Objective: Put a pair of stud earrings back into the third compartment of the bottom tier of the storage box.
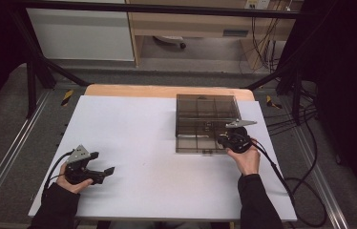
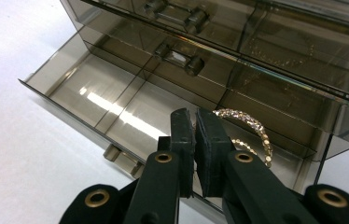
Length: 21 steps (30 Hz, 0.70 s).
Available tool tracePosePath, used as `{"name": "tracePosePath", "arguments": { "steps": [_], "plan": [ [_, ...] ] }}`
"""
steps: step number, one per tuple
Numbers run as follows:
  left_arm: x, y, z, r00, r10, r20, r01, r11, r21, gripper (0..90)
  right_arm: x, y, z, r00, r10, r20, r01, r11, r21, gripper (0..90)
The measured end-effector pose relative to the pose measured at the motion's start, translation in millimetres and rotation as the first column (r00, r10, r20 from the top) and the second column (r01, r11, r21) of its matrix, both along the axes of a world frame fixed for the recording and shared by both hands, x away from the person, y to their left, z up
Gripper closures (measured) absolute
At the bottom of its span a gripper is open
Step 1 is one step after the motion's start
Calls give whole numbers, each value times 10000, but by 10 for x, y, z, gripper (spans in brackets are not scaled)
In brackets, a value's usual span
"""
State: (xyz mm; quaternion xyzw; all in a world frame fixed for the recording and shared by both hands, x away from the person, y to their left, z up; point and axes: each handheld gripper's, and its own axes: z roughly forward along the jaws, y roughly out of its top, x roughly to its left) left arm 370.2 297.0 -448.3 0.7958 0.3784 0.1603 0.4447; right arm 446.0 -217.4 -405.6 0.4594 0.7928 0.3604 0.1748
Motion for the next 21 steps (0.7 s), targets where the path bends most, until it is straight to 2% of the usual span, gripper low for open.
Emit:
{"name": "tracePosePath", "arguments": {
  "steps": [21],
  "plan": [
    [1, -1, -2, 10000, 10, -4, -10, 10000, 23, 64, 88, -60, -189, 9985, -329, -443, 329, 9995, -6, 863]
  ]
}}
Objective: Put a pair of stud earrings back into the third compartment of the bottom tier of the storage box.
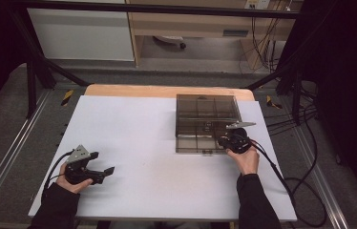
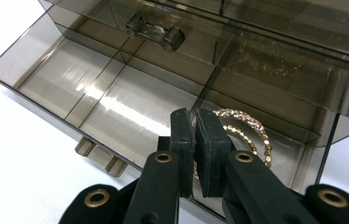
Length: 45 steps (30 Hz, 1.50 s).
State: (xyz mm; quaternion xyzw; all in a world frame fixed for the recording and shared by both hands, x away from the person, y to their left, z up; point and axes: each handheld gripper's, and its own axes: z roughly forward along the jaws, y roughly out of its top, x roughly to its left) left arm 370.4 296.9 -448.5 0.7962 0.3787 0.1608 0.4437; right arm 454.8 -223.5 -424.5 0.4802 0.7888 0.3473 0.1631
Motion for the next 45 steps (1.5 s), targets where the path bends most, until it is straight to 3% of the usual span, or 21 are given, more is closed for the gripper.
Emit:
{"name": "tracePosePath", "arguments": {
  "steps": [15, 23, 33, 37, 40, 45],
  "plan": [
    [-1, 0, 1, 10000, 5, 1, -5, 10000, -2, 64, 19, -25, -83, 9992, -138, -367, 138, 9999, 14, 858],
    [0, 2, 2, 10000, -3, 6, 3, 10000, -4, 64, -15, -46, -24, 9998, -198, -8, 198, 9995, 241, 812],
    [0, -1, 0, 10000, -1, 0, 1, 10000, 3, 64, -139, -85, 112, 9978, -56, 668, 2, 9967, 809, 609],
    [2, -2, -1, 10000, 1, -12, -1, 10000, 13, 64, -185, -84, 143, 9959, 34, 900, -126, 9947, 1020, 465],
    [1, -2, 0, 10000, -8, -3, 8, 10000, -2, 64, -224, -75, 153, 9938, 98, 1108, -201, 9956, 920, 363],
    [0, -3, 0, 10000, -1, -5, 1, 10000, 15, 64, -254, -71, 158, 9937, 293, 1085, -398, 9945, 966, 220]
  ]
}}
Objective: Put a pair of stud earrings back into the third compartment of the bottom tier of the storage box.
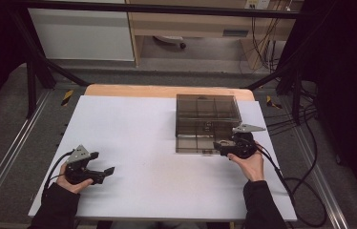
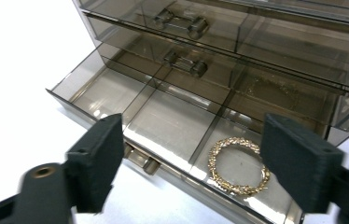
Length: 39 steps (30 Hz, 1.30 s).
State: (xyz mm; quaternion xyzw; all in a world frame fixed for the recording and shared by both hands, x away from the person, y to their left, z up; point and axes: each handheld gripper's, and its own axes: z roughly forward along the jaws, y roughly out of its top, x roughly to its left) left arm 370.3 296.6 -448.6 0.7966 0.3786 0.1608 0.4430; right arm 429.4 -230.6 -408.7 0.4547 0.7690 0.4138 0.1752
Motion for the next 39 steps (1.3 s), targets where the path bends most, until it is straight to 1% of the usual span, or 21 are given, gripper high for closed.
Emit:
{"name": "tracePosePath", "arguments": {
  "steps": [2, 3, 5, 10, 13, 15, 17, 19, 22, 27, 30, 33, 38, 39],
  "plan": [
    [1, 1, 0, 10000, 2, -1, -2, 10000, -7, 64, -16, 6, 3, 10000, 74, 17, -74, 10000, 61, 183],
    [1, 1, 0, 10000, 3, -1, -3, 10000, -4, 64, -23, 6, 5, 9999, 129, 29, -130, 9999, 74, 149],
    [2, 1, -2, 10000, -4, -21, 4, 10000, 12, 64, -36, 11, 6, 9999, 162, -42, -161, 9997, 157, 106],
    [4, 1, -2, 10000, 10, -15, -10, 10000, 0, 64, -69, 24, 5, 9994, 343, -87, -341, 9992, 227, 54],
    [2, 3, 0, 10000, 10, -10, -10, 10000, -10, 64, -95, 35, 0, 9992, 410, 12, -410, 9989, 206, 41],
    [2, 7, 2, 10000, 13, -6, -13, 10000, -20, 64, -113, 44, -3, 9989, 462, -97, -459, 9985, 285, 30],
    [1, 7, 0, 10000, 18, -23, -18, 10000, -15, 64, -133, 56, -9, 9988, 487, -78, -486, 9987, 175, 25],
    [-2, 4, -1, 10000, -1, -10, 1, 10000, -11, 64, -155, 64, -19, 9986, 519, 42, -519, 9986, -39, 20],
    [-2, 5, 1, 10000, -5, -8, 5, 10000, -13, 64, -181, 72, -22, 9986, 522, 41, -521, 9986, -126, 18],
    [0, 4, -1, 10000, -13, -11, 13, 10000, -2, 63, -218, 90, -28, 9978, 660, 40, -660, 9978, -73, 17],
    [0, 4, 0, 10000, -10, -6, 10, 10000, 0, 64, -228, 91, -48, 9980, 627, 69, -627, 9980, -10, 19],
    [1, 7, 2, 10000, 3, -3, -3, 10000, -18, 64, -234, 86, -78, 9980, 637, -41, -637, 9980, -59, 18],
    [0, 3, -1, 10000, -32, -9, 32, 10000, 33, 64, -265, 69, -93, 9981, 623, -9, -623, 9981, 23, 18],
    [-1, 1, -1, 10000, -23, -5, 23, 10000, 13, 64, -270, 60, -98, 9979, 653, 58, -653, 9979, 6, 20]
  ]
}}
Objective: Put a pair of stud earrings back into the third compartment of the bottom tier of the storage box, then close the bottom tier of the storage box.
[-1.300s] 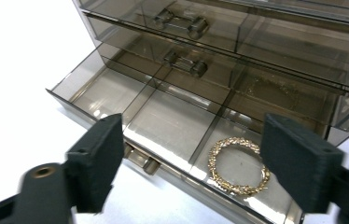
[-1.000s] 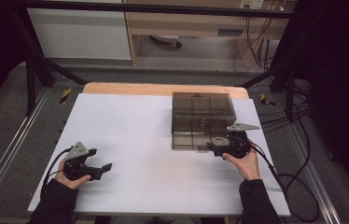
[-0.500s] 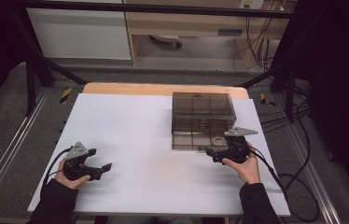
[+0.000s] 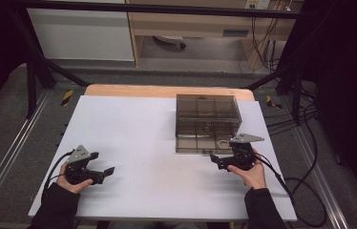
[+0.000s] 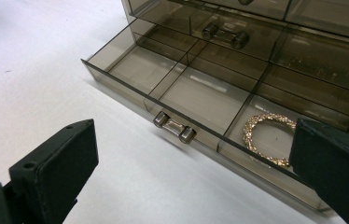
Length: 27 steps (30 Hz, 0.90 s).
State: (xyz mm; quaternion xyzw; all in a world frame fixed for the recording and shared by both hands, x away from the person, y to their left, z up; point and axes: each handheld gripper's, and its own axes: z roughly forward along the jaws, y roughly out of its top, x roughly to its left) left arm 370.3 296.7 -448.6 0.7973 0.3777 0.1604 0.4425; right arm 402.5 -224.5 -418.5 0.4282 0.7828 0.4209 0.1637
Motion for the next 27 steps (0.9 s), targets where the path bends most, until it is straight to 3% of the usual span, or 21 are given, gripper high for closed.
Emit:
{"name": "tracePosePath", "arguments": {
  "steps": [15, 27],
  "plan": [
    [4, -8, -3, 10000, -23, -33, 23, 10000, 4, 64, -66, -29, -61, 9994, 243, -252, -247, 9996, -139, 80],
    [1, -10, 3, 10000, -30, -16, 30, 10000, 28, 64, -79, -55, -75, 9994, 295, -177, -295, 9996, 31, 232]
  ]
}}
